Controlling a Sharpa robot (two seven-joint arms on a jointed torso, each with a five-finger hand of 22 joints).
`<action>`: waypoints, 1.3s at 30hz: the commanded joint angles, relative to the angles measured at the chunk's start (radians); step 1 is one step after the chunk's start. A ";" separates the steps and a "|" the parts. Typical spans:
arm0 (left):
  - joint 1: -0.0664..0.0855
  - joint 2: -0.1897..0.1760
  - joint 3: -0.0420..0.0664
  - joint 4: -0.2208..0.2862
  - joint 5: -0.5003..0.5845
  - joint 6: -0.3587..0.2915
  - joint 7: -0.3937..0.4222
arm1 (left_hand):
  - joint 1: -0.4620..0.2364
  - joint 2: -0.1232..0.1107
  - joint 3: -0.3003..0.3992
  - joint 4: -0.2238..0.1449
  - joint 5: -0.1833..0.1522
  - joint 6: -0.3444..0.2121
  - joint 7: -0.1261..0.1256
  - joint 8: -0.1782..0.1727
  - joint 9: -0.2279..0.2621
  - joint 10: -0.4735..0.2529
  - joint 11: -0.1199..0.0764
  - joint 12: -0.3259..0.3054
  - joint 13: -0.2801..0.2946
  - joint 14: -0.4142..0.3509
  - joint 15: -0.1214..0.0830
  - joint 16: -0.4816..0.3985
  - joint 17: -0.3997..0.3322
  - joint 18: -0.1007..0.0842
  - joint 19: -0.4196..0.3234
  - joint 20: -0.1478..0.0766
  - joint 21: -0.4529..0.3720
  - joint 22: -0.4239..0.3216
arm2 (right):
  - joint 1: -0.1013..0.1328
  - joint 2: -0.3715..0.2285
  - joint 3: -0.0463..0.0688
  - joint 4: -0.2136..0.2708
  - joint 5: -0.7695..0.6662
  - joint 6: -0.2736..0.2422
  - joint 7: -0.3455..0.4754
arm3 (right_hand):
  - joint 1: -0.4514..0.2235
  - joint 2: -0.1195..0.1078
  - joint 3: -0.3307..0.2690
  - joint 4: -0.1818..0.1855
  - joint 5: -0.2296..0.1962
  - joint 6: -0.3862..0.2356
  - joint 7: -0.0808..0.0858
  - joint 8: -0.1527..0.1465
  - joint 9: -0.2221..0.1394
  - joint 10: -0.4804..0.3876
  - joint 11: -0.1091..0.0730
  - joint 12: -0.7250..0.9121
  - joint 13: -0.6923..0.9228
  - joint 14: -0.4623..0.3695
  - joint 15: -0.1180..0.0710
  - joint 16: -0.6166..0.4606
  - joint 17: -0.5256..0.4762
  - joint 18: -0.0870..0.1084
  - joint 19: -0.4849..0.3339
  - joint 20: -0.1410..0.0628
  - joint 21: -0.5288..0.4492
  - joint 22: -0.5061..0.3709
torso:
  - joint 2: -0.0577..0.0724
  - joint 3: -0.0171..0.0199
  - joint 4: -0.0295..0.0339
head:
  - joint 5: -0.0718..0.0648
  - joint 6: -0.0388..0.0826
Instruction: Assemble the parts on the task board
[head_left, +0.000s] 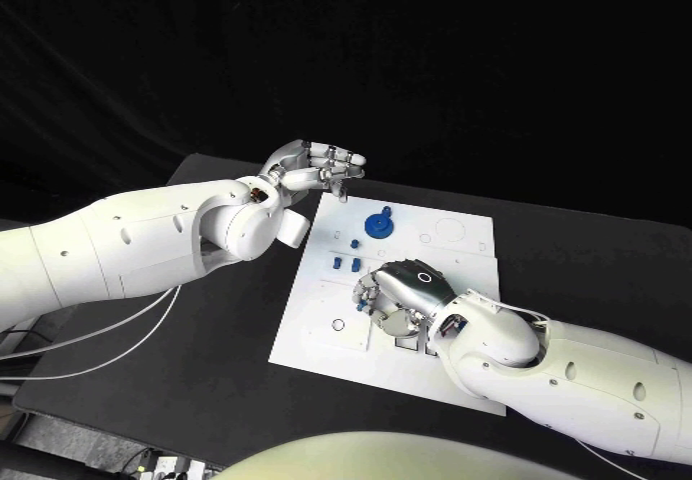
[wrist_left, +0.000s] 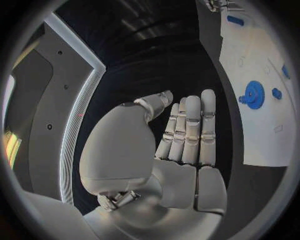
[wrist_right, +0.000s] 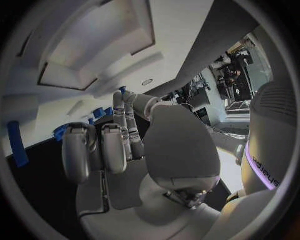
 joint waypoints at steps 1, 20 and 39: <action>0.001 0.002 0.001 0.001 -0.003 0.016 0.003 | -0.001 0.001 -0.008 0.000 0.004 -0.007 -0.001 -0.003 -0.001 -0.009 0.001 0.004 0.001 -0.006 -0.002 0.004 -0.001 0.014 -0.005 0.004 -0.006 -0.002 | -0.001 0.001 -0.001 0.000 -0.001 0.019 0.009 | -0.008 0.002 -0.005 0.000 0.003 0.007 0.002 0.004 0.002 0.000 -0.003 -0.004 -0.002 0.045 -0.006 -0.004 -0.001 -0.014 0.042 -0.005 0.001 0.200 | 0.000 -0.0001 -0.0001 | 0.001 -0.001; 0.001 0.003 0.001 0.002 -0.003 0.016 0.001 | -0.001 0.001 -0.008 0.000 0.004 -0.007 -0.001 -0.003 -0.001 -0.009 0.001 0.004 0.001 -0.006 -0.002 0.004 -0.001 0.014 -0.005 0.004 -0.006 -0.002 | -0.001 0.029 -0.006 -0.035 -0.009 0.075 -0.009 | -0.018 0.000 -0.012 0.000 0.001 0.001 0.003 0.000 0.002 -0.004 -0.001 -0.010 -0.003 0.044 -0.005 -0.006 -0.007 -0.011 0.037 -0.005 -0.010 0.195 | 0.000 0.0000 0.0004 | 0.000 0.000; 0.001 0.000 0.001 0.002 -0.003 0.018 -0.002 | -0.001 0.001 -0.008 0.000 0.004 -0.007 -0.001 -0.003 -0.001 -0.009 0.001 0.004 0.001 -0.006 -0.002 0.004 -0.001 0.014 -0.005 0.004 -0.006 -0.002 | -0.001 -0.002 -0.008 -0.011 -0.005 -0.028 -0.021 | -0.085 -0.061 -0.050 0.021 0.027 -0.111 0.033 -0.078 -0.031 -0.111 0.039 -0.080 -0.038 0.036 0.028 -0.016 -0.030 0.006 0.000 0.022 -0.091 0.158 | 0.000 0.0009 0.0001 | -0.001 0.003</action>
